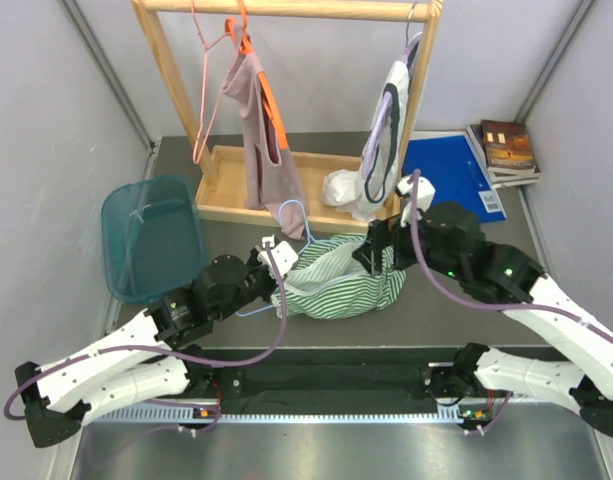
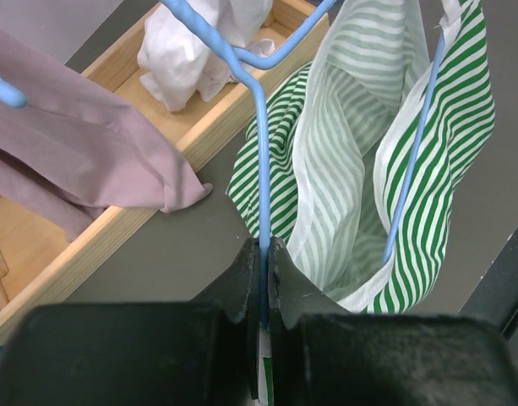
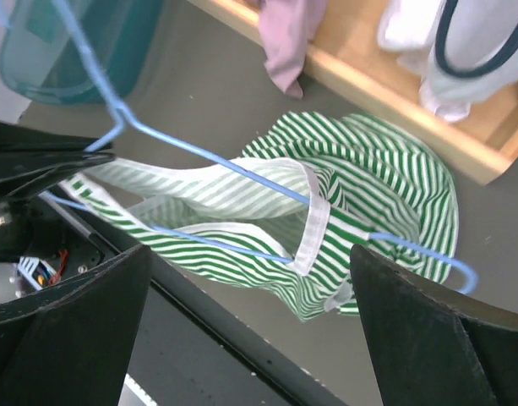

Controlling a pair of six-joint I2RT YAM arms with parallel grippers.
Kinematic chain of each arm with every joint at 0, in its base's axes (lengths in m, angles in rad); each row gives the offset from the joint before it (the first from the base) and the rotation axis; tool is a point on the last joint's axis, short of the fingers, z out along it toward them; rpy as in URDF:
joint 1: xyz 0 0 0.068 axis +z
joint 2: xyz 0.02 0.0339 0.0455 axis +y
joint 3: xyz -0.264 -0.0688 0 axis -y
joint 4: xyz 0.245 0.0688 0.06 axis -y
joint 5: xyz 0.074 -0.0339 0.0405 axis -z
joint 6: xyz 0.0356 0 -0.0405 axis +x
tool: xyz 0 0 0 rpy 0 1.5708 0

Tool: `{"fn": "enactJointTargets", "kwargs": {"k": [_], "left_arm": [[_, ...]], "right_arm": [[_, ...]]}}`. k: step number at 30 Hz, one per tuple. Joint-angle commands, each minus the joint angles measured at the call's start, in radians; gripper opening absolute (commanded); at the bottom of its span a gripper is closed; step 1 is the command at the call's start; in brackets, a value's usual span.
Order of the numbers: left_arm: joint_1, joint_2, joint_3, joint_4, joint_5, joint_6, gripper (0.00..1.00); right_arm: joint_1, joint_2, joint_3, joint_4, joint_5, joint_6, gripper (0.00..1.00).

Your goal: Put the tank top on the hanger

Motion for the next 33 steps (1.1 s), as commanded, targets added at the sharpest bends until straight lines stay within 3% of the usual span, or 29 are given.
{"fn": "enactJointTargets", "kwargs": {"k": [1,12,15,24,28,33], "left_arm": [[-0.001,-0.016,0.024,0.011,0.044,0.029,0.0],[0.0,-0.099,0.099,-0.122,0.279,0.055,0.0],[-0.001,-0.108,0.136,-0.176,0.314,0.055,0.0],[-0.001,-0.159,0.175,-0.228,0.325,0.064,0.0],[-0.001,-0.159,0.175,-0.236,0.314,0.068,0.0],[-0.001,-0.153,0.169,-0.234,0.299,0.071,0.0]], "right_arm": [[0.011,-0.06,0.086,-0.069,-0.056,-0.133,1.0],[0.011,-0.077,0.104,-0.117,-0.172,-0.38,0.97],[0.011,-0.089,0.061,-0.085,-0.206,-0.44,0.92],[0.011,-0.108,0.003,-0.089,-0.482,-0.521,0.88],[0.011,-0.077,0.003,-0.123,-0.55,-0.526,0.69],[0.011,-0.054,-0.003,-0.155,-0.601,-0.543,0.58]]}}
